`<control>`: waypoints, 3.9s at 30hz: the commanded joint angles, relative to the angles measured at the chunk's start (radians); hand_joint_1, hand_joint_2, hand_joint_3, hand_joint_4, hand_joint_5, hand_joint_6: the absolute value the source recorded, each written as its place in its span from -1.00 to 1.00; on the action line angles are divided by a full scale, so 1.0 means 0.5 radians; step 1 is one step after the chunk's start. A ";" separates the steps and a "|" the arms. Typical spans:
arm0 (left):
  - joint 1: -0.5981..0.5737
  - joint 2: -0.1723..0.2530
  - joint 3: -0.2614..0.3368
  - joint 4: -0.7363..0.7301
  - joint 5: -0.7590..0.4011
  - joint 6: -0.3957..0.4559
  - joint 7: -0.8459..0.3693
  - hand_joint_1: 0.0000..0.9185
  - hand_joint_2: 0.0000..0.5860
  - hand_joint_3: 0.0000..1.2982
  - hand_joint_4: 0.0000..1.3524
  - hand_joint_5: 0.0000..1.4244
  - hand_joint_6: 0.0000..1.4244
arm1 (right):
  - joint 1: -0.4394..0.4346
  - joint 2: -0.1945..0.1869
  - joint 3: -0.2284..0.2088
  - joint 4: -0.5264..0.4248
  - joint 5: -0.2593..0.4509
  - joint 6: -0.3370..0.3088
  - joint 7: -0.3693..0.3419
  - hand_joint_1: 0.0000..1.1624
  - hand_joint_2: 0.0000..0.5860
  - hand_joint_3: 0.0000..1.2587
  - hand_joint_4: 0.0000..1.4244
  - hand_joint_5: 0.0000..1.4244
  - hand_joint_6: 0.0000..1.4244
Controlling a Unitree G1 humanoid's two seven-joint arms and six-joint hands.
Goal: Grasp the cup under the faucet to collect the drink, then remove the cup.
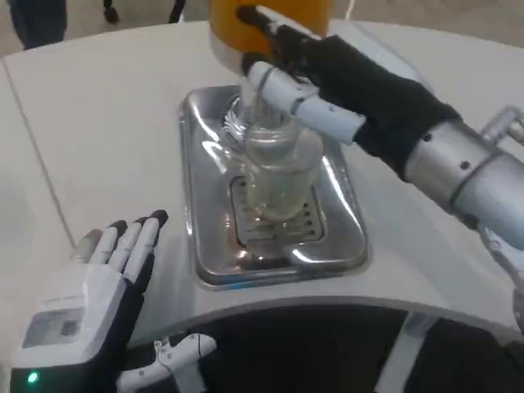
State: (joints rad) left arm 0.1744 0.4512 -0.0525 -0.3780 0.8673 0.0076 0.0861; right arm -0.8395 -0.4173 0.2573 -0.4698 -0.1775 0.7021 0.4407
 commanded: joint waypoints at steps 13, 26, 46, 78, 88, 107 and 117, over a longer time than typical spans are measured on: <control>-0.047 -0.092 0.018 0.064 0.003 0.043 0.065 -0.89 -0.80 -1.00 -1.00 -1.00 -1.00 | -0.085 -0.083 0.476 -0.023 -0.703 -0.095 0.247 -0.87 0.89 -0.86 -1.00 -0.95 -0.95; -0.351 -0.248 -0.066 0.212 -0.023 0.098 0.122 -0.79 -0.79 -1.00 -1.00 -1.00 -1.00 | 0.023 -0.045 0.380 -0.232 -0.858 -0.031 0.385 -0.85 0.92 -0.86 -1.00 -0.95 -0.95; -0.702 -0.364 -0.224 0.529 -0.019 0.171 0.181 -0.74 -0.80 -1.00 -1.00 -1.00 -1.00 | 0.056 0.065 0.275 -0.165 -0.971 -0.044 0.377 -0.82 0.94 -0.85 -1.00 -0.95 -0.95; -0.862 -0.432 -0.349 0.738 -0.190 0.020 0.368 -0.62 -0.82 -1.00 -1.00 -1.00 -1.00 | 1.552 -0.234 -0.454 -1.005 -1.248 -0.875 0.045 0.18 0.27 -0.99 -1.00 -1.00 -0.91; -0.950 -0.481 -0.375 0.857 -0.258 -0.042 0.391 -0.59 -0.83 -1.00 -1.00 -1.00 -1.00 | 1.905 -0.162 -0.540 -1.143 -1.321 -1.053 0.132 0.21 0.19 -1.00 -1.00 -1.00 -0.91; -1.364 -0.652 -0.392 1.471 -0.481 -0.236 0.614 -0.40 -0.83 -1.00 -1.00 -1.00 -1.00 | 1.929 -0.192 -0.794 -1.055 -1.098 -1.137 0.336 0.26 0.02 -1.00 -1.00 -1.00 -0.89; -1.540 -0.701 -0.434 1.750 -0.499 -0.313 0.688 -0.33 -0.84 -1.00 -1.00 -1.00 -0.98 | 1.765 -0.182 -0.723 -1.044 -1.075 -1.034 0.420 0.24 -0.02 -1.00 -1.00 -1.00 -0.87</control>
State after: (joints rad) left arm -0.5716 0.1118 -0.2604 0.4567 0.6242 -0.1284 0.4140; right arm 0.0526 -0.5100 -0.1154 -0.9878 -0.7137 0.1695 0.6282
